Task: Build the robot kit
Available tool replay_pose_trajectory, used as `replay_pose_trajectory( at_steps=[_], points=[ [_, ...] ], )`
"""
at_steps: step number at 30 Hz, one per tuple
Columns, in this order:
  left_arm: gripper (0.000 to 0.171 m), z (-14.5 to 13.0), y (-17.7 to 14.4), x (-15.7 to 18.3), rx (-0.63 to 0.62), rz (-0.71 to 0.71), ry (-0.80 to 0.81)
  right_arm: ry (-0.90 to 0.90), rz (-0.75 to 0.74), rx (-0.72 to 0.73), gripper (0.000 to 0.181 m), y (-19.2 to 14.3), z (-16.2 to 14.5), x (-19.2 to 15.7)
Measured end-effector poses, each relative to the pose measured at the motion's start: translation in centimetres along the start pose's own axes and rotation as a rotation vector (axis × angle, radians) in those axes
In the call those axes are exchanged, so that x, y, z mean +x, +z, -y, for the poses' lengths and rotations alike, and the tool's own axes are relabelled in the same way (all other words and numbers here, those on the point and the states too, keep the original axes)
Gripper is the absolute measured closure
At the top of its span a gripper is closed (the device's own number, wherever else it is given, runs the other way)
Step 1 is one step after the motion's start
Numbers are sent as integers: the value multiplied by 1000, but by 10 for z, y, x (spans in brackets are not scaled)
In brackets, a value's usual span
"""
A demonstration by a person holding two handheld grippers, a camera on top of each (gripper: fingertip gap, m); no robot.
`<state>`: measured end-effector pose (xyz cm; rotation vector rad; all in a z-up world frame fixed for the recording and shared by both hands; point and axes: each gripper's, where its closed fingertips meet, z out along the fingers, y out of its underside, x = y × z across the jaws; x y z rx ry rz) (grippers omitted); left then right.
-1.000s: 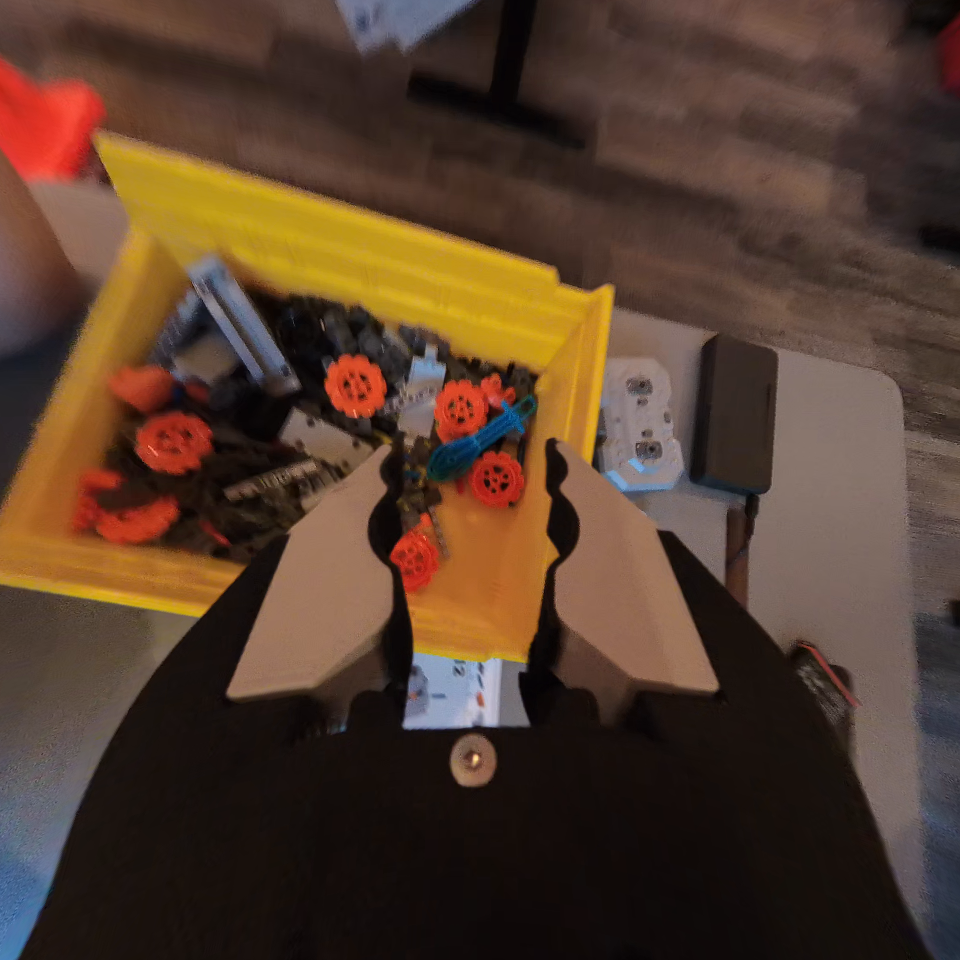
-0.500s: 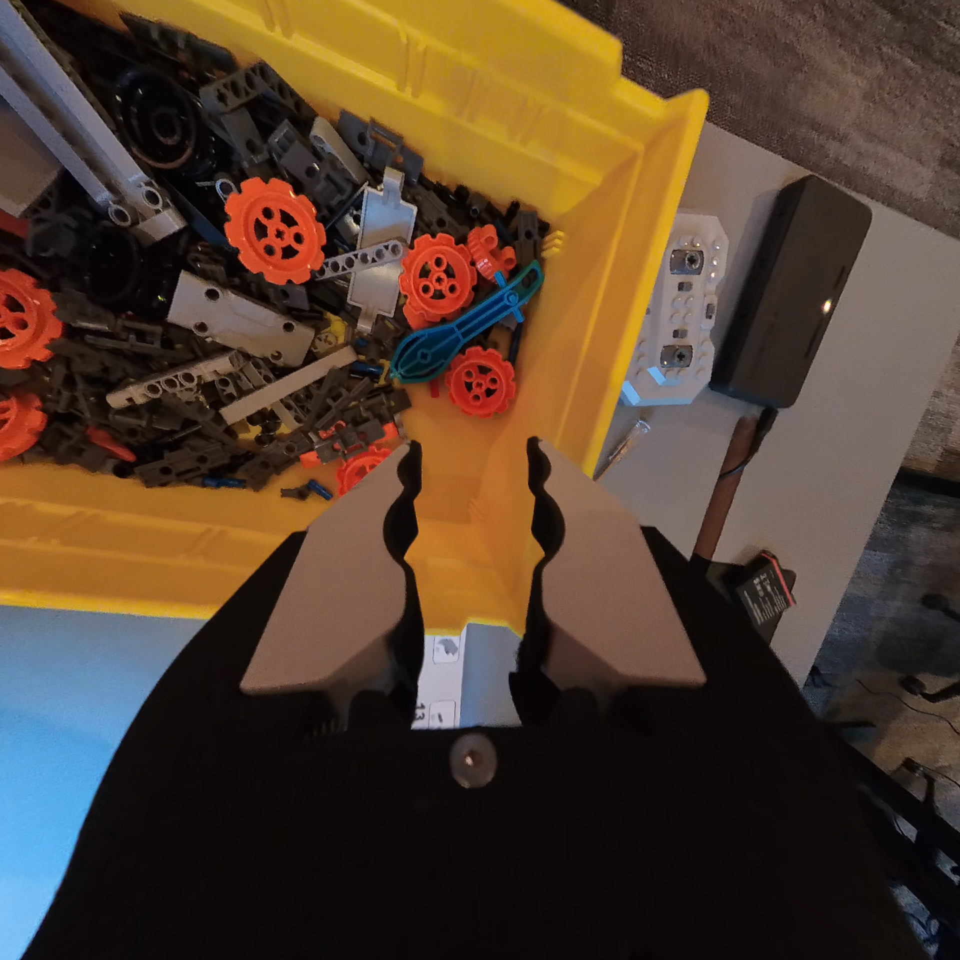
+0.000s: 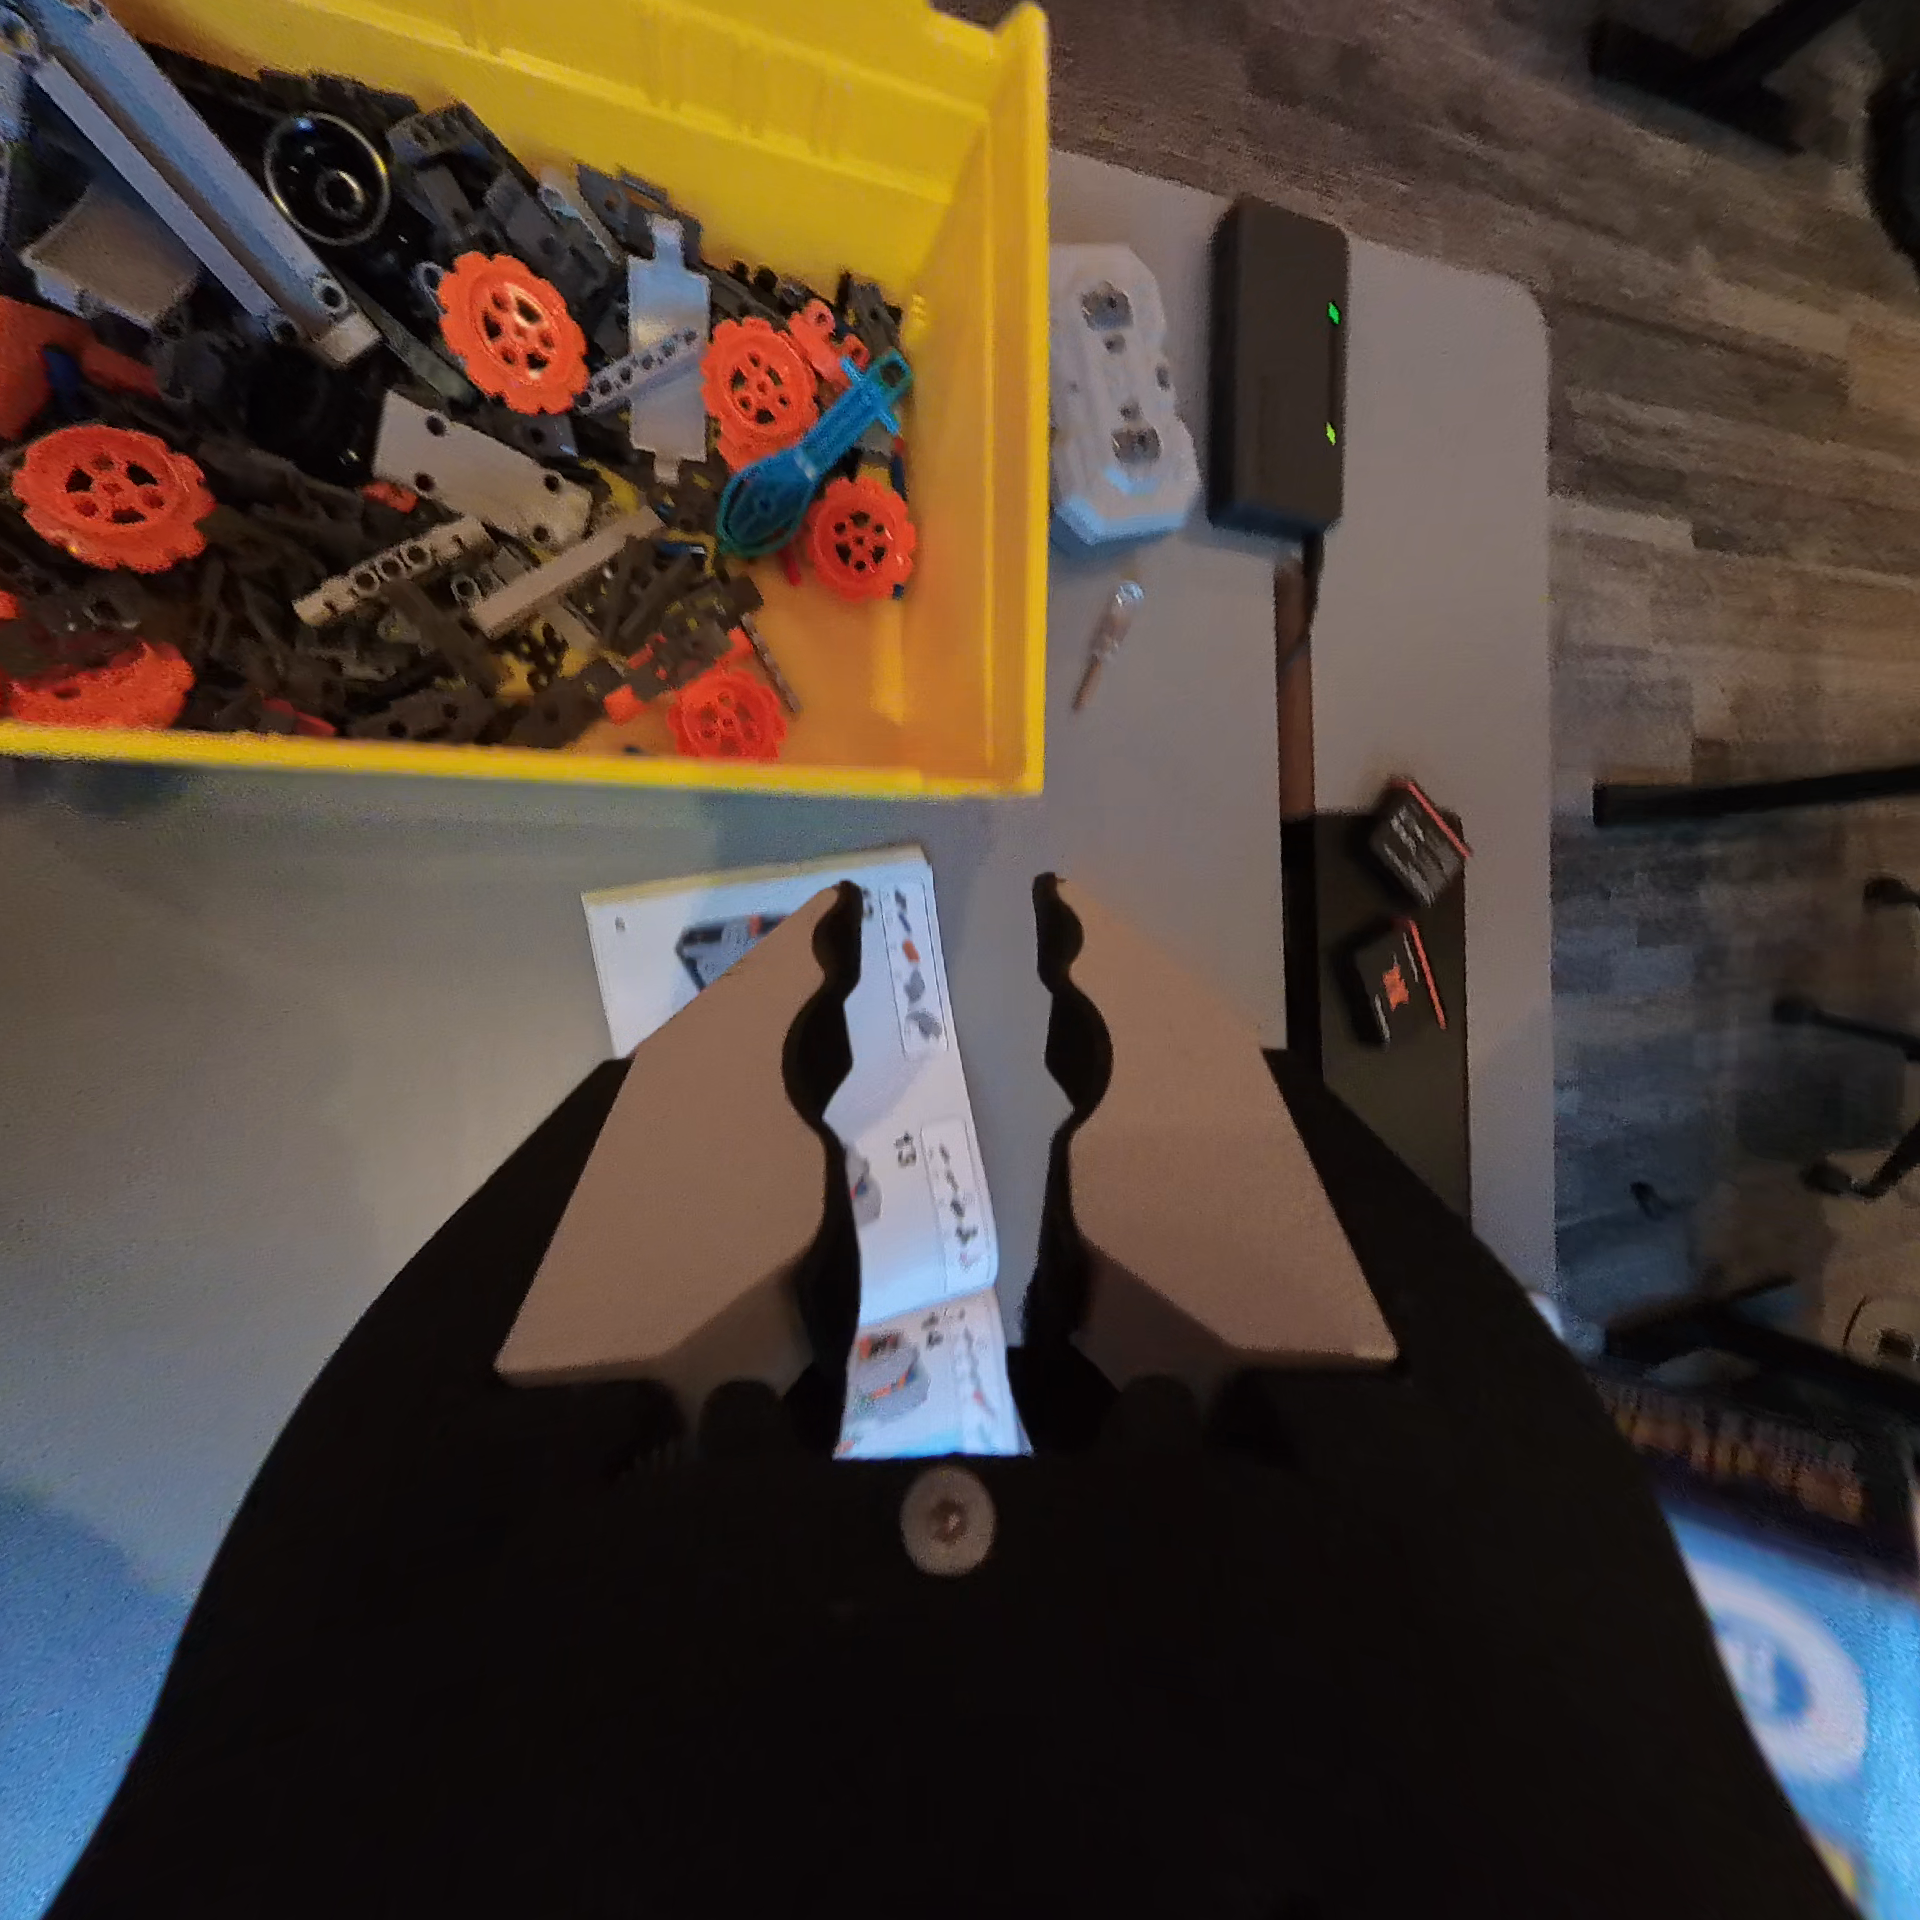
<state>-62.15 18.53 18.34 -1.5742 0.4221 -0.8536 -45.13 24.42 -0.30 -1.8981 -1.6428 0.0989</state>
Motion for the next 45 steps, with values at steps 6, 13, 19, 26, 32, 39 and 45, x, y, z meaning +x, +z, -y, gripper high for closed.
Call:
replay_pose_trajectory(
  at_steps=[6, 13, 19, 26, 32, 39, 45],
  points=[
    [105, -7, 9, -5, -34, 11, -9, 242, -219, 24, 153, -55, -92, 10],
    [101, -7, 13, -9, -32, 26, -19, 354, -454, 30, 165, -98, -170, 3],
    [102, -12, 17, -7, -59, 22, -9, 348, -505, -52, 163, -89, -187, 19],
    [102, -12, 17, -6, -59, 10, -15, 341, -519, -95, 163, -85, -198, 20],
    [102, -14, 17, -4, -70, 5, -11, 351, -537, -61, 164, -95, -195, 24],
    [102, -11, 14, -5, -57, 3, -15, 391, -425, -49, 173, -81, -195, 11],
    [102, -12, 15, -4, -59, -2, -13, 384, -429, -61, 173, -80, -198, 12]
  ],
)
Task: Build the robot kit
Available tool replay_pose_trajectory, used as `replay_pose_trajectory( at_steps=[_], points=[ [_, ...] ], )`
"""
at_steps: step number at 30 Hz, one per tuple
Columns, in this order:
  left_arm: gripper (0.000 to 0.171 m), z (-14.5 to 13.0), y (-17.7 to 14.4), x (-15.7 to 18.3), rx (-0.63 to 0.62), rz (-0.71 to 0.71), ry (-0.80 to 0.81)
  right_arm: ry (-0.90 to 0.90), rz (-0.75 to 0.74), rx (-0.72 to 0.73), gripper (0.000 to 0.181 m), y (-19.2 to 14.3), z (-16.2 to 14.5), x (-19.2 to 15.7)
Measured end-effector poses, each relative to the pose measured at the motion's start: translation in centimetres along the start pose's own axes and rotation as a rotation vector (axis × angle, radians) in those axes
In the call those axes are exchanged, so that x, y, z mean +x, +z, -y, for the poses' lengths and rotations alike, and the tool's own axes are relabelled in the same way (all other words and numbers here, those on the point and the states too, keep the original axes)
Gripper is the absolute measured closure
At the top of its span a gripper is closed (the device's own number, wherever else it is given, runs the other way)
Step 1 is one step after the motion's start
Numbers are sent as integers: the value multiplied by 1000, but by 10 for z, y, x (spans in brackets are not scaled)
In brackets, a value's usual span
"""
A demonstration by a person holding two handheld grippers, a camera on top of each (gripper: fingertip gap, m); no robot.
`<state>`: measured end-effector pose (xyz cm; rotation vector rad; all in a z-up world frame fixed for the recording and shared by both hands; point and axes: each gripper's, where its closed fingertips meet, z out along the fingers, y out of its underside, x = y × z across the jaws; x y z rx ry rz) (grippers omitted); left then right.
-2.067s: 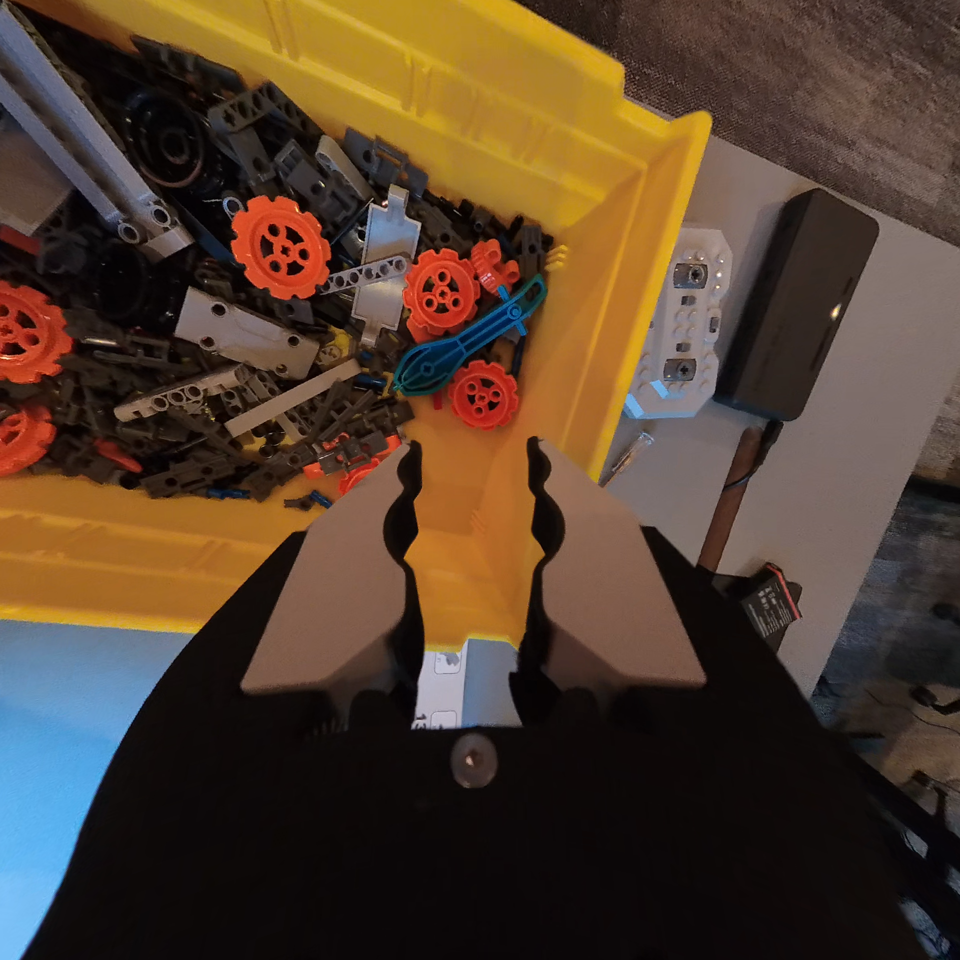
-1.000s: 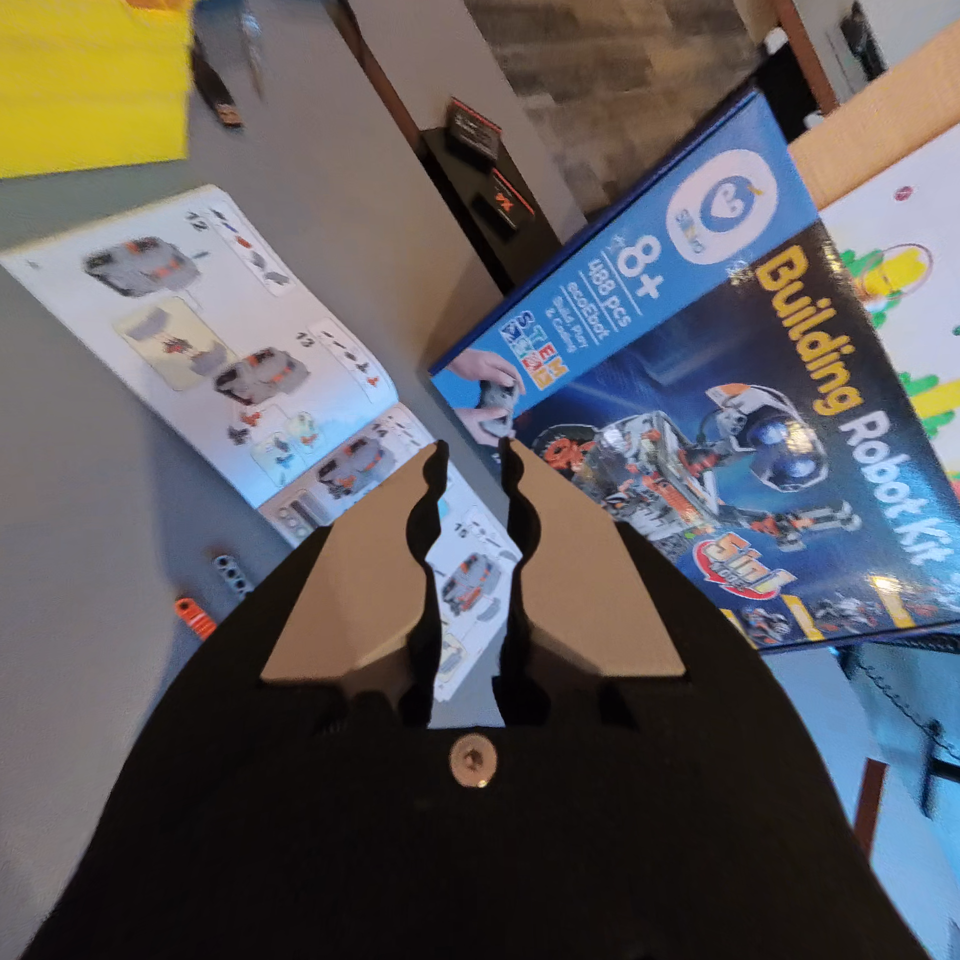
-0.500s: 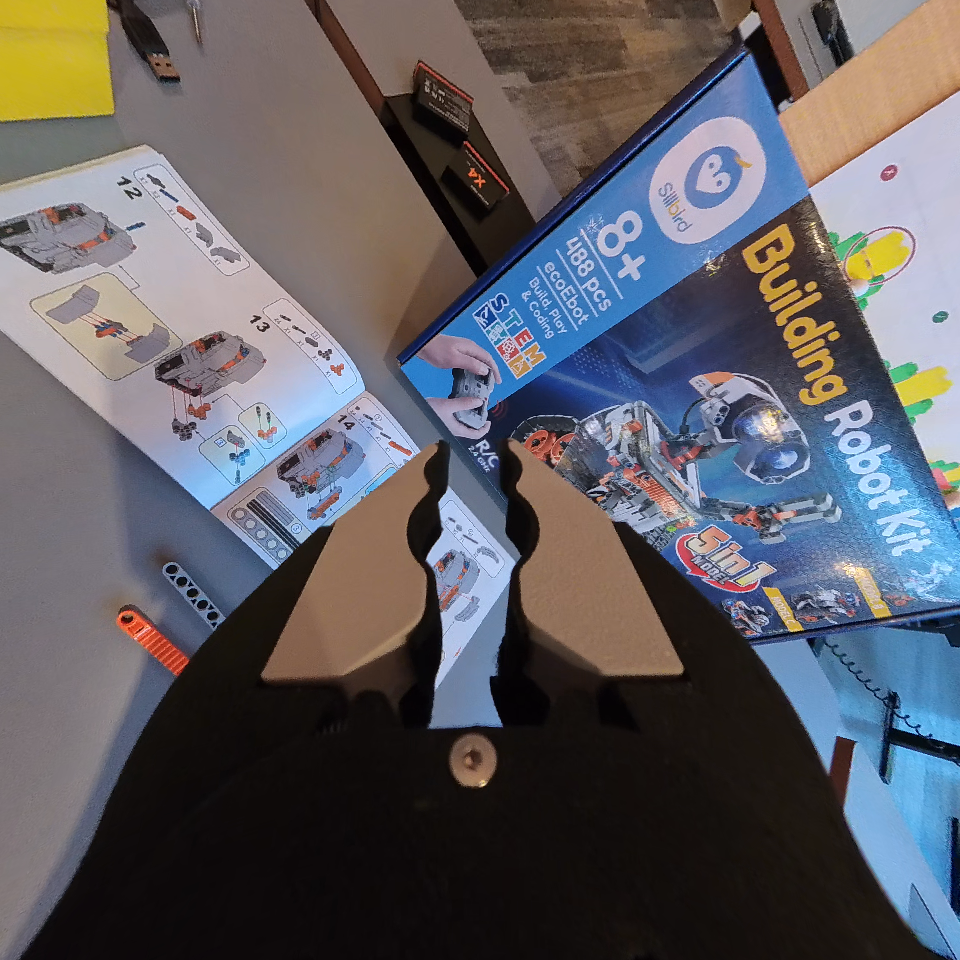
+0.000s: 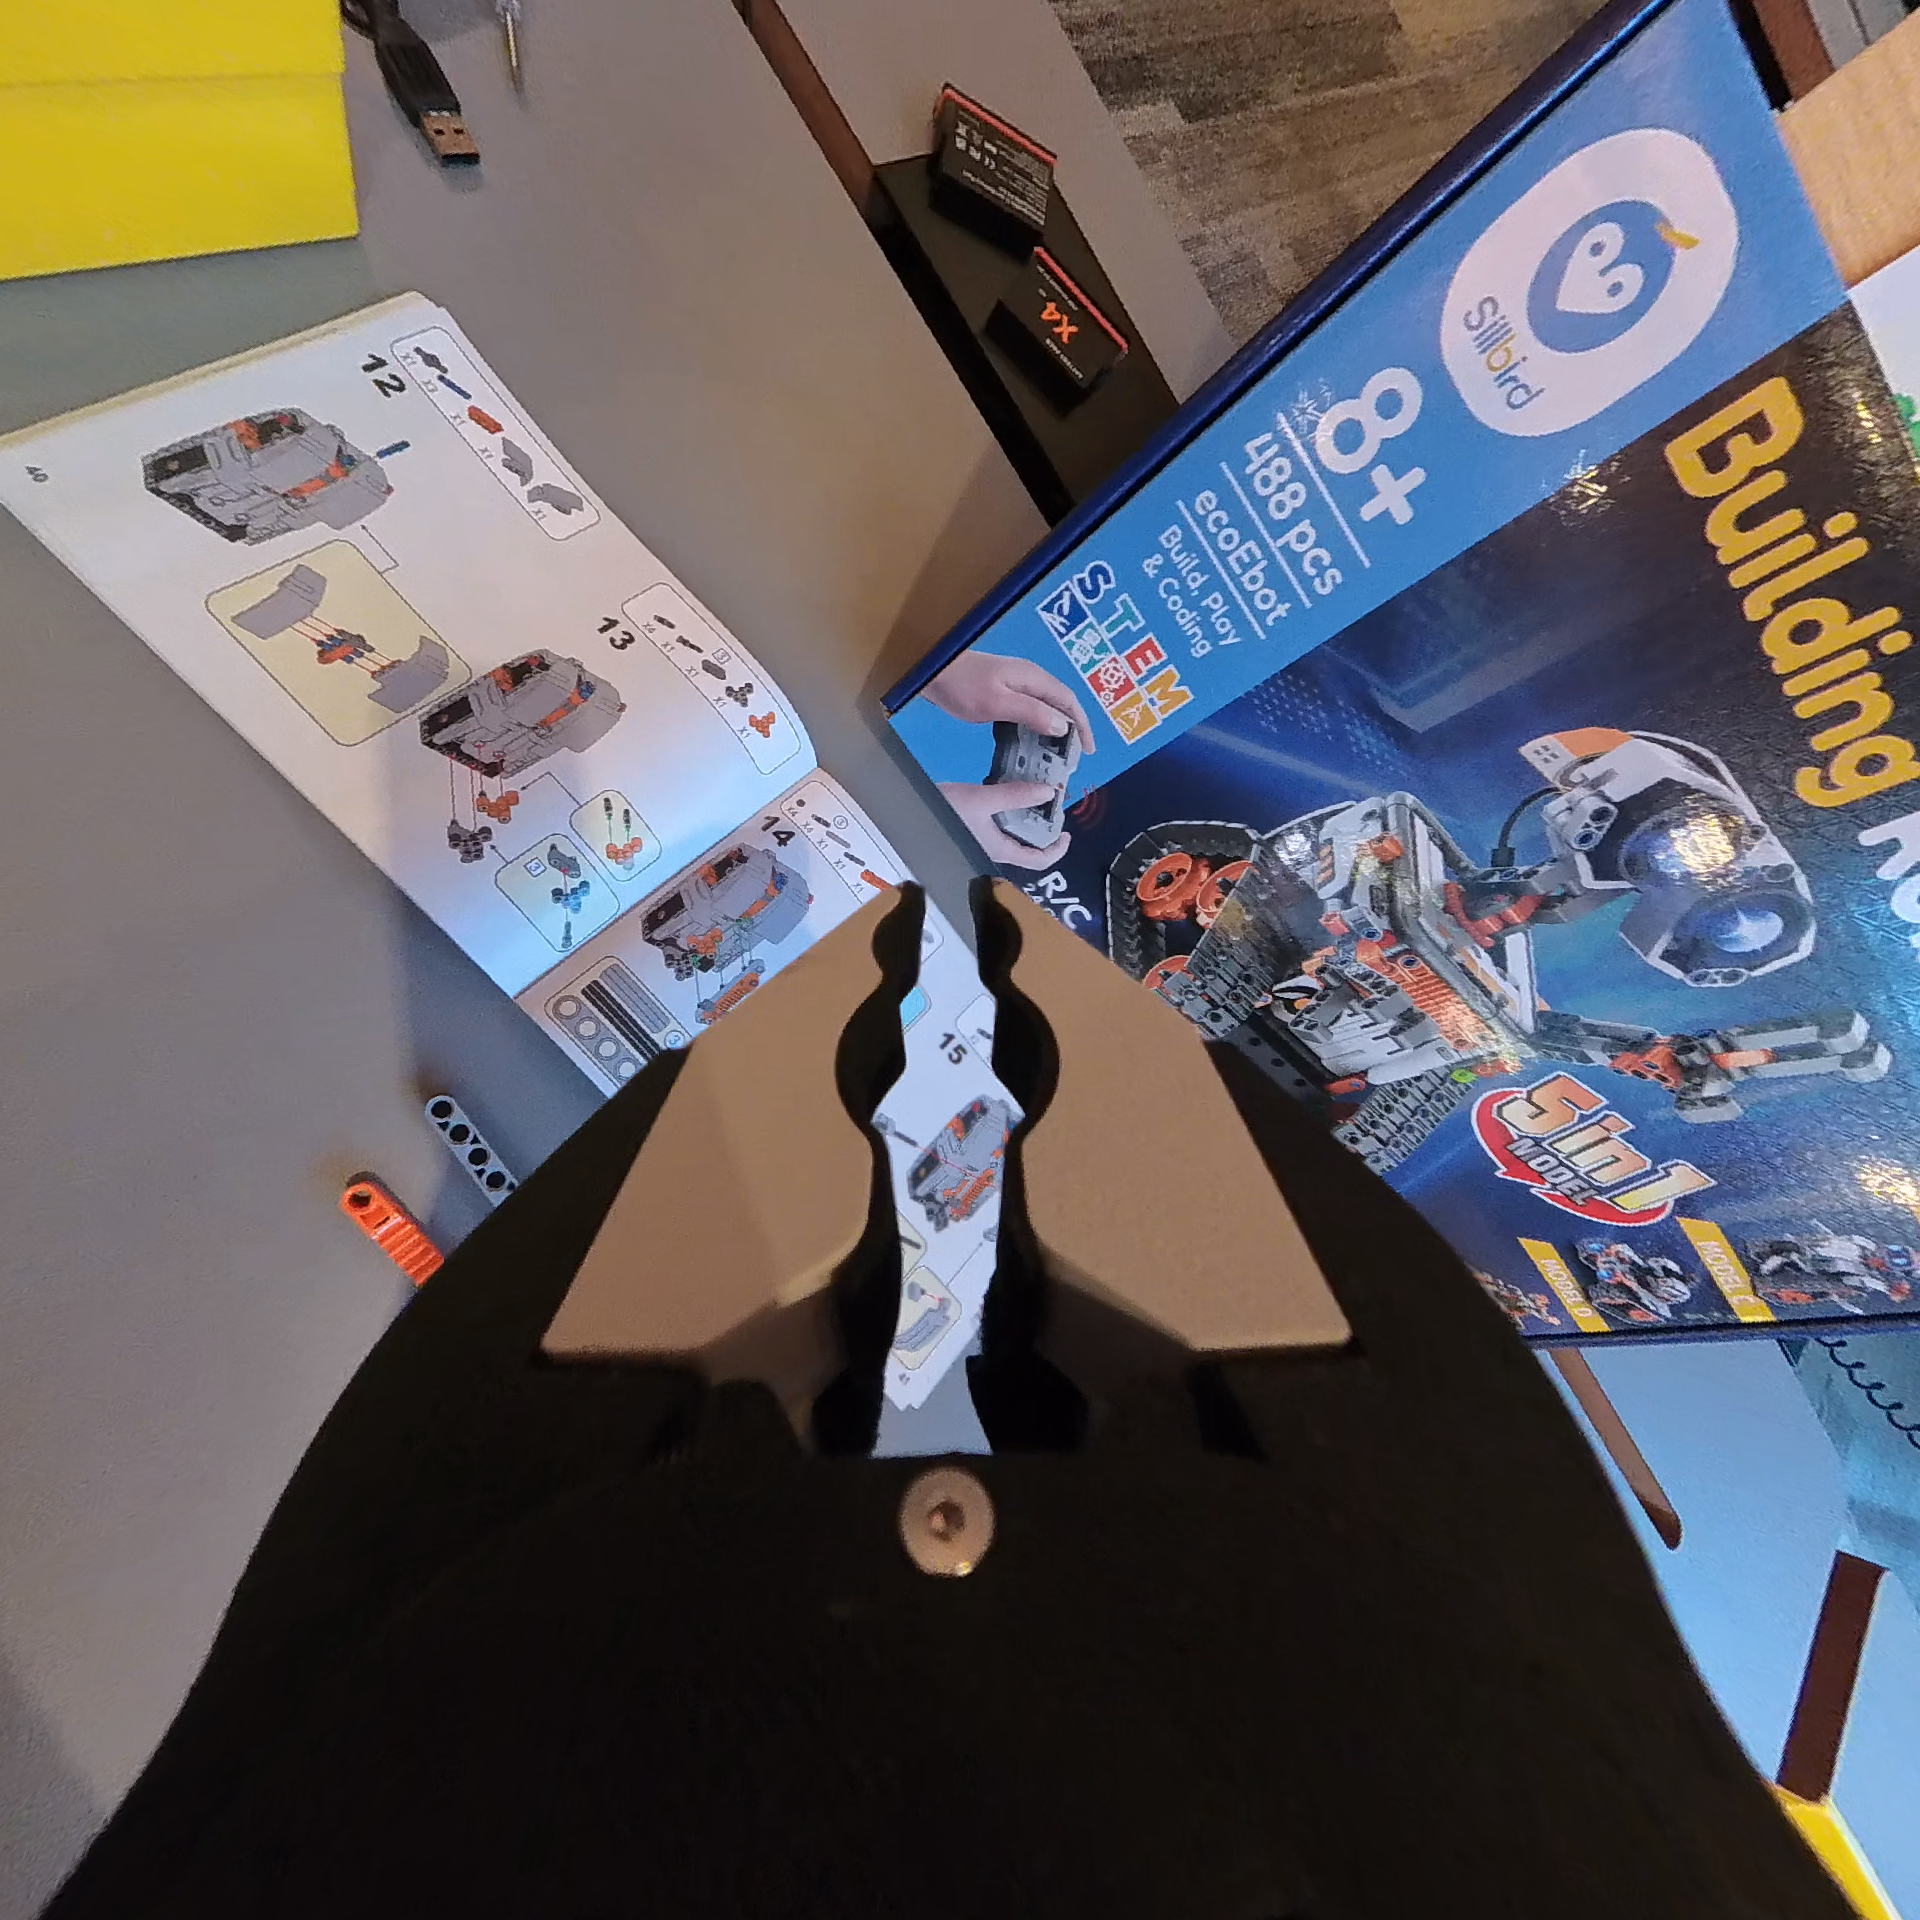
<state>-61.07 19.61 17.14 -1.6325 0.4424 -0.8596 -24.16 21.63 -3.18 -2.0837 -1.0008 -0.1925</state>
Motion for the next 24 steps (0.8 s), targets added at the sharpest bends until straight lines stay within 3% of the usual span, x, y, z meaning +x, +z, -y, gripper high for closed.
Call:
replay_pose_trajectory(
  at_steps=[24],
  points=[
    [102, 0, -1, -2, -2, 11, 3, -27, 66, -4, 181, 11, -2, -15]
  ],
)
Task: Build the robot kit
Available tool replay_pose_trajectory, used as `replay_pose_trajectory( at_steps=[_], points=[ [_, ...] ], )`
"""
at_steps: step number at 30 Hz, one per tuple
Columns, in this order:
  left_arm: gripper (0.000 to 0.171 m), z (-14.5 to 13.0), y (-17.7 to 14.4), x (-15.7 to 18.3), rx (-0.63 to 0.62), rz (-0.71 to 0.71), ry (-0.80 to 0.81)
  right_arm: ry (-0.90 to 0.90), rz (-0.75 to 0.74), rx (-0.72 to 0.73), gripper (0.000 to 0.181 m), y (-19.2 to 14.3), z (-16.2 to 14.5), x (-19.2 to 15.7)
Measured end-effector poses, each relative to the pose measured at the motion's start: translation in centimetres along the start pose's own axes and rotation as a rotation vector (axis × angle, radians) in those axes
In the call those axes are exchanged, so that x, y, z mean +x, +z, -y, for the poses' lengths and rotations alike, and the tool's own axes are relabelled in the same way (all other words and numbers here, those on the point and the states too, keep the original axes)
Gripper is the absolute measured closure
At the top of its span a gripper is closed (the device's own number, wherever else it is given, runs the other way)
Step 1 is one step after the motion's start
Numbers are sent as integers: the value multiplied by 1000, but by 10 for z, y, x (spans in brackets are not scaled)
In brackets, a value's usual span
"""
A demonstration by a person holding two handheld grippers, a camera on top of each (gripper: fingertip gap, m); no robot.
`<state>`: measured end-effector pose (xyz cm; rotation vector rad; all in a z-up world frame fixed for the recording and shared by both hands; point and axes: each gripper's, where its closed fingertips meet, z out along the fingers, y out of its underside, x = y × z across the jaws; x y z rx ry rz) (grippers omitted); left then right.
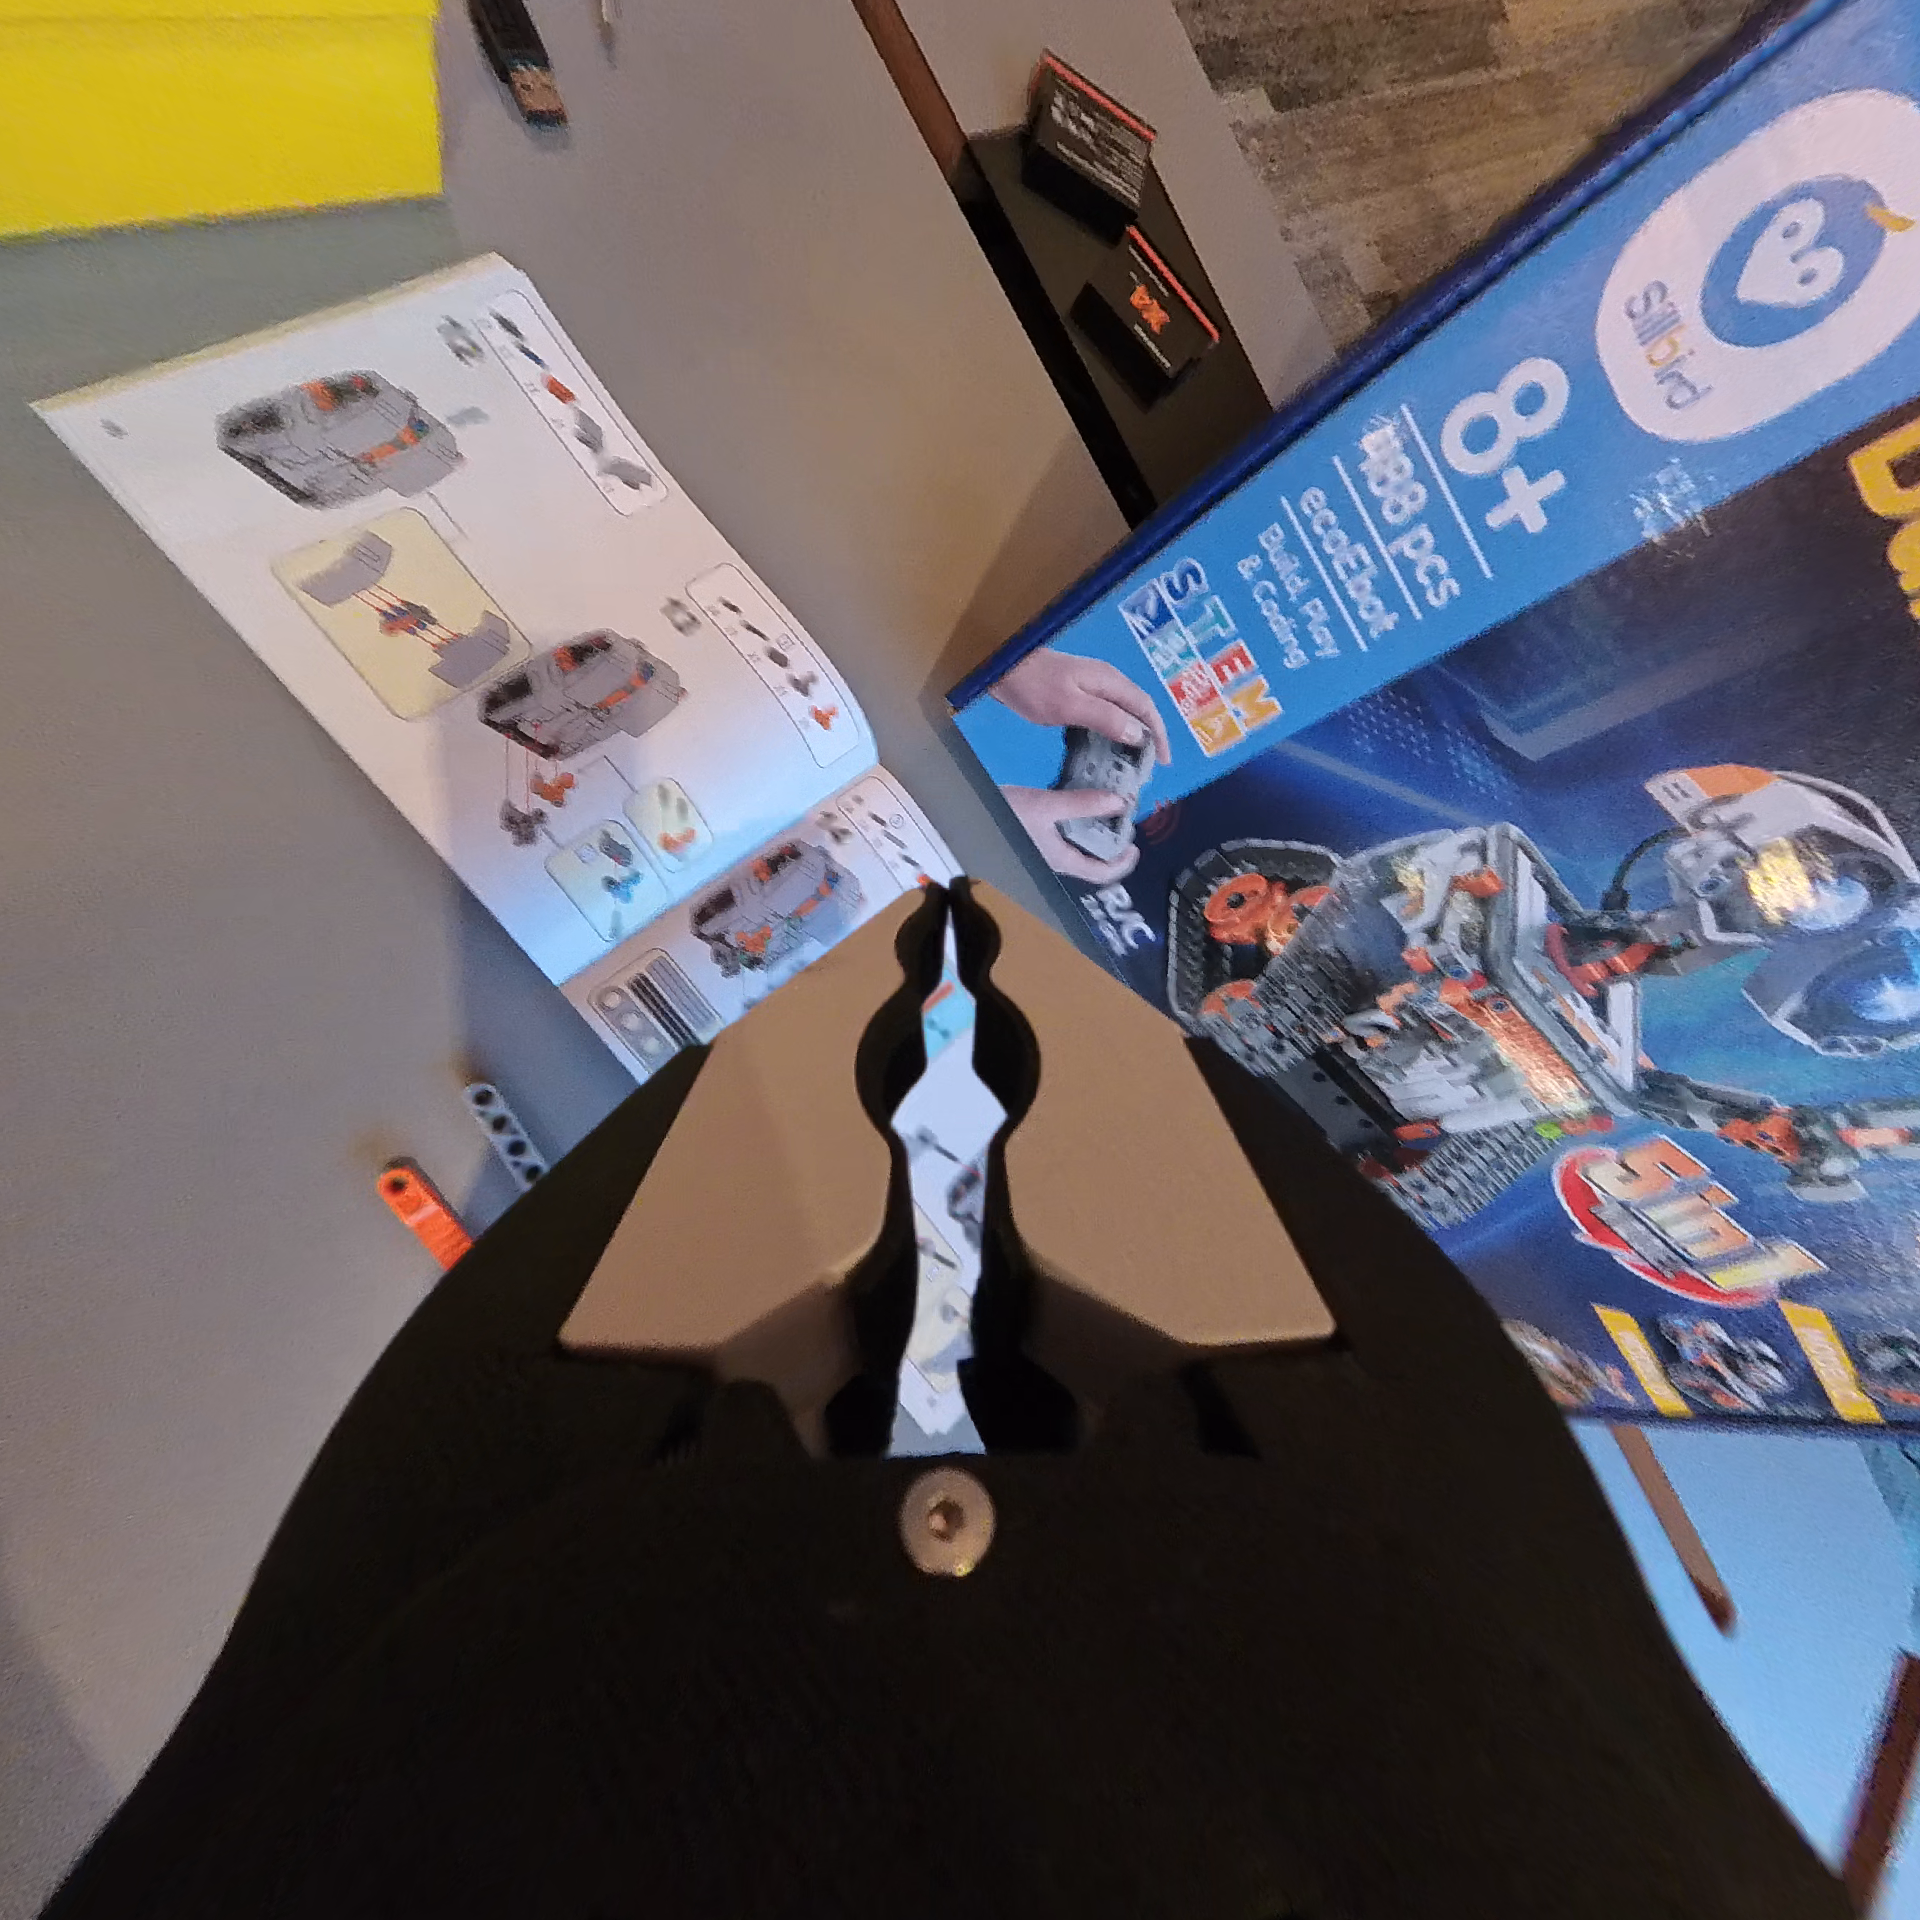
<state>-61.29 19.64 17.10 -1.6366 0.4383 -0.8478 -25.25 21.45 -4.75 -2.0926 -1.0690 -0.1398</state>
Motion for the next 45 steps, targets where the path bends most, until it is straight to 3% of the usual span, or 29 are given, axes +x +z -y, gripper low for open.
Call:
replay_pose_trajectory(
  at_steps=[6, 16, 22, 25, 28, 36, 45],
  points=[
    [102, 11, -14, -7, 61, 11, -22, -6, 186, 198, 181, -11, 52, -47],
    [102, 12, -18, -6, 65, 5, -17, -39, 463, 282, 181, -11, 93, -114],
    [102, 16, -24, -9, 88, 6, -27, -131, 638, 364, 175, -4, 160, -163],
    [102, 15, -22, -9, 87, 4, -26, -209, 660, 283, 174, 15, 191, -187],
    [102, 13, -24, -12, 80, 23, -25, -243, 596, 57, 168, 53, 203, -196],
    [103, 21, -36, -17, 125, 14, -35, -271, 690, -330, 168, 110, 193, -222],
    [103, 19, -38, -16, 130, 6, -28, -285, 701, -412, 169, 118, 181, -221]
  ],
)
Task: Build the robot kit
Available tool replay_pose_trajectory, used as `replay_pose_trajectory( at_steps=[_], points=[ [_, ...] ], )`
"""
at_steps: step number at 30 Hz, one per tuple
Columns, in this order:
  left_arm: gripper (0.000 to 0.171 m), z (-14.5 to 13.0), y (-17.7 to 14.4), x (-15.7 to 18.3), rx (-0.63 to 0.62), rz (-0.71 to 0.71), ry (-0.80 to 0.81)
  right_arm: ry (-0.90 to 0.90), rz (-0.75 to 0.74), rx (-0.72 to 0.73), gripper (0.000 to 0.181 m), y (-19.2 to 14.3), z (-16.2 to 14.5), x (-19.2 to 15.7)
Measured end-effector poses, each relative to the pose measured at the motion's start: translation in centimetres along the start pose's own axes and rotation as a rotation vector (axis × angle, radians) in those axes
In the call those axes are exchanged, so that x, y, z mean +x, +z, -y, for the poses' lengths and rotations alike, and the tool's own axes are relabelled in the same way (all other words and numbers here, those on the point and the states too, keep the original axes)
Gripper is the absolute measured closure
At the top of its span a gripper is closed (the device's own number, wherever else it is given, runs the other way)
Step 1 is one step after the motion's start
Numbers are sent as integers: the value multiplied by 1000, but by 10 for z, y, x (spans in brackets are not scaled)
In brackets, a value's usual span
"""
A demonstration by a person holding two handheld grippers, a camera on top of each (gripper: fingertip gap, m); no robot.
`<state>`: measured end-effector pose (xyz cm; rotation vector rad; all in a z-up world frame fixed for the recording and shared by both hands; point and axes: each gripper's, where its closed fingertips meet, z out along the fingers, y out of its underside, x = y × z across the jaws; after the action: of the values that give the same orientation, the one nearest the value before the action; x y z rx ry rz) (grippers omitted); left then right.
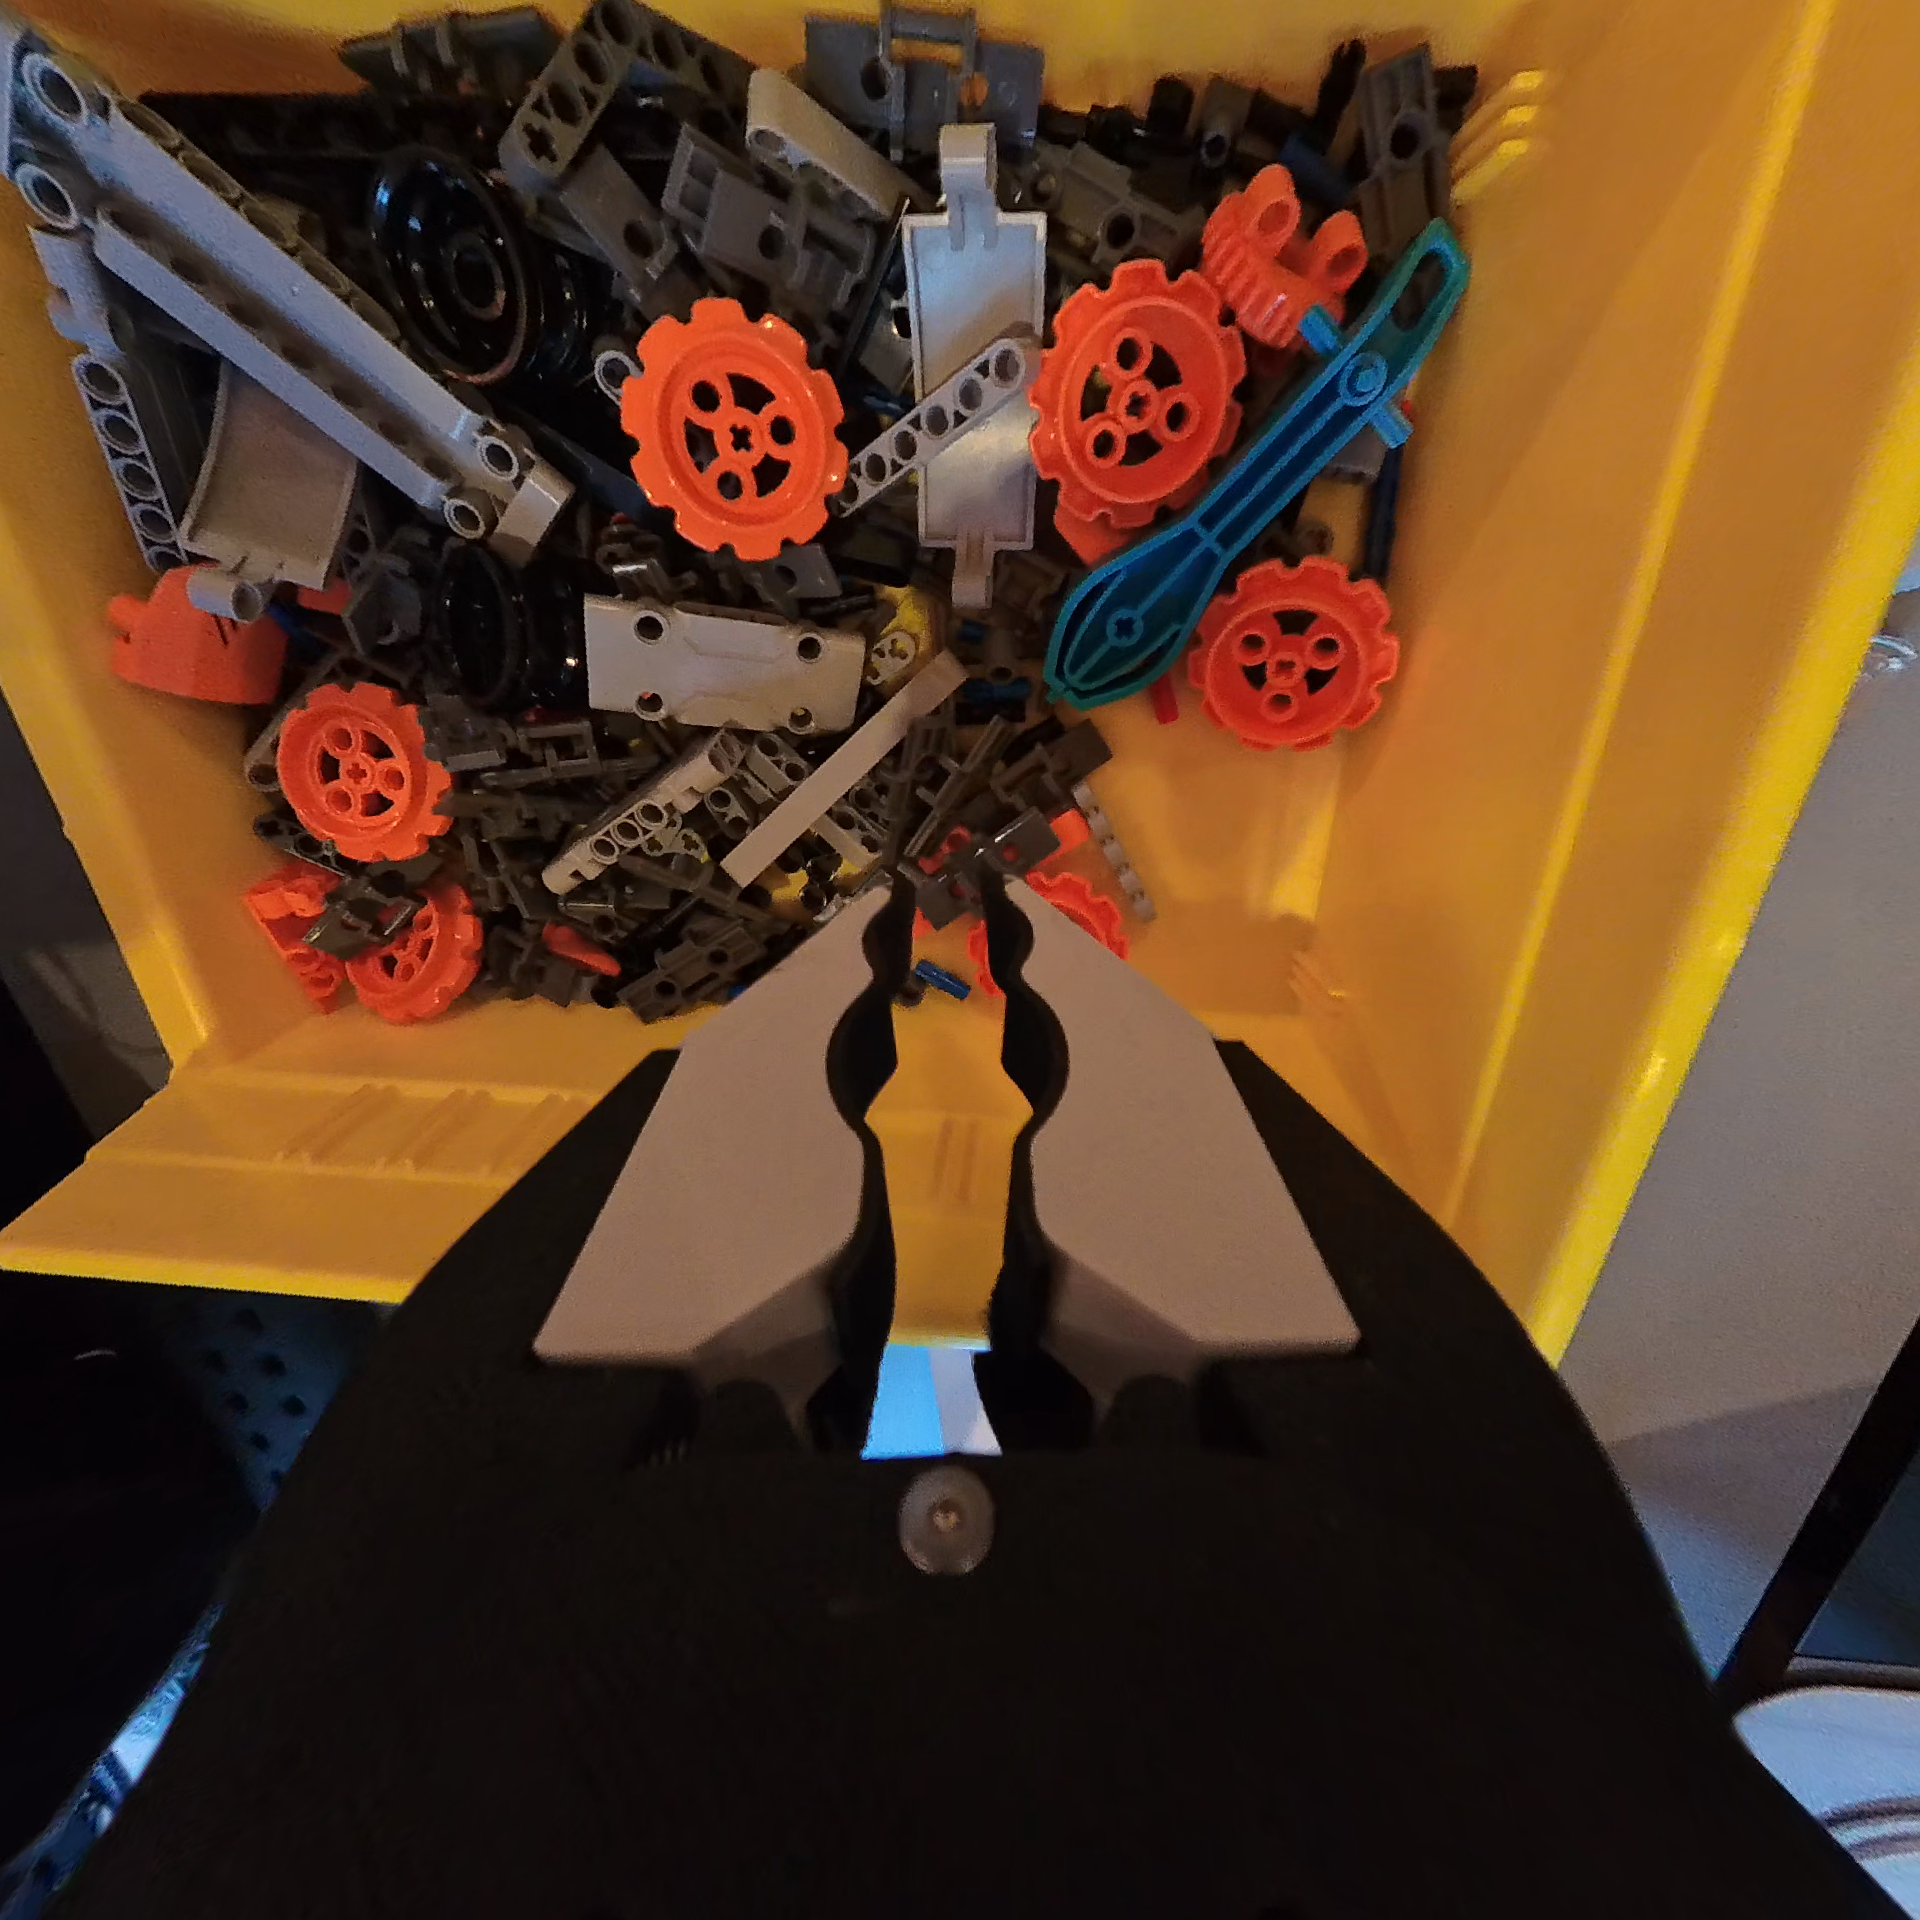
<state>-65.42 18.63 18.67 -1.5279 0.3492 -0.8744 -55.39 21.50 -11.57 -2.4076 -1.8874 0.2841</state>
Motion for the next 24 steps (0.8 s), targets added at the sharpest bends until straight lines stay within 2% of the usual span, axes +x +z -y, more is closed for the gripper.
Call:
replay_pose_trajectory(
  at_steps=[8, 13, 19, 21, 24],
  points=[
    [103, -2, -1, 0, -7, -2, 2, -20, -17, -7, 169, 2, -2, -1],
    [103, -3, 1, 0, -18, 1, 0, -26, -20, 55, 170, -7, 4, -2],
    [99, -9, 4, 1, -59, 9, 2, -11, -79, 237, 171, -52, 3, -5],
    [102, -10, 6, -1, -74, 20, 1, -3, -105, 310, 171, -71, -3, -8],
    [102, -22, 13, -20, -138, 123, 20, 8, -78, 416, 171, -89, -4, -22]
  ],
)
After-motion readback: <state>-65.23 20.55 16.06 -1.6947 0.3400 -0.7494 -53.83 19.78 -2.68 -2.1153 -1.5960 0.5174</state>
